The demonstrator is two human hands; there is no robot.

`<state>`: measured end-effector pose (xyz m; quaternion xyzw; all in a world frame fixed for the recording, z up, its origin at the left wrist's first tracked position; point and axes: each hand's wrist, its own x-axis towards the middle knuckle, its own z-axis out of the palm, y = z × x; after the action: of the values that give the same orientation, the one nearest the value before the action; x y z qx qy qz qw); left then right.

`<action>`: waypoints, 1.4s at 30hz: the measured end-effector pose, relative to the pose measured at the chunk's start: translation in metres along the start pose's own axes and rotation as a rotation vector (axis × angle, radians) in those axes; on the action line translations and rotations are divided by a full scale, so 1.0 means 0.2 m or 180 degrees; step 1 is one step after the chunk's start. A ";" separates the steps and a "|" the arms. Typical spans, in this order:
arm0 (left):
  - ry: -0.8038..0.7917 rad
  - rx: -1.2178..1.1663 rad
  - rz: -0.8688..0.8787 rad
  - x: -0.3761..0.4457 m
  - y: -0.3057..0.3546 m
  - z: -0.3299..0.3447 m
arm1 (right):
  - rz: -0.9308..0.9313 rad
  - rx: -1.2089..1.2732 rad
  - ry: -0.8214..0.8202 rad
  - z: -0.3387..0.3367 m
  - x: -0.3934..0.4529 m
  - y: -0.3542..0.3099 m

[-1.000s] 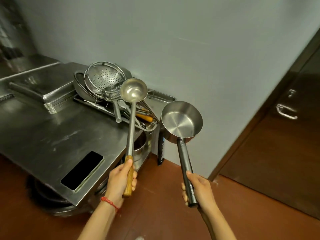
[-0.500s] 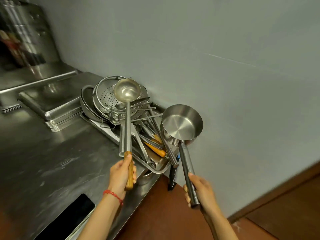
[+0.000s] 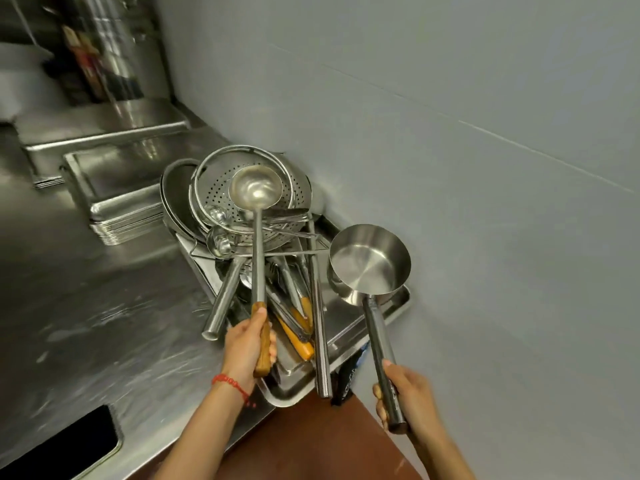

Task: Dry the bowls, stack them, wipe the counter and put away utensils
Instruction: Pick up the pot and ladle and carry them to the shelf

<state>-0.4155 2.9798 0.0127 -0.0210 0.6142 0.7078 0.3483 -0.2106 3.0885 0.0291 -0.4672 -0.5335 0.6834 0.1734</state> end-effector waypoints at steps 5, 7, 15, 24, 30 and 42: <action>0.0236 -0.0062 0.0030 0.06 -0.03 0.13 | 0.0141 -0.0122 -0.0228 -0.18 0.11 -0.01; 0.0293 -0.0085 0.0013 0.08 -0.03 0.16 | 0.0176 -0.0165 -0.0317 -0.22 0.13 -0.01; 0.0455 -0.0006 -0.0071 0.21 0.01 0.15 | 0.0267 -0.0146 -0.0402 -0.21 0.18 0.03; 0.0458 0.0272 -0.0159 0.25 -0.03 0.12 | 0.0455 -0.0215 -0.0363 -0.19 0.27 0.06; 0.0462 0.0281 -0.0202 0.27 -0.04 0.11 | 0.0485 -0.0377 -0.0484 -0.19 0.32 0.04; 0.0340 0.0241 -0.0232 0.29 -0.07 0.08 | 0.0889 -0.0460 -0.0695 -0.21 0.40 0.04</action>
<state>-0.4465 3.0209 -0.0215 -0.0678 0.6571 0.6688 0.3412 -0.2140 3.1694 -0.0140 -0.4710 -0.5267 0.7074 -0.0160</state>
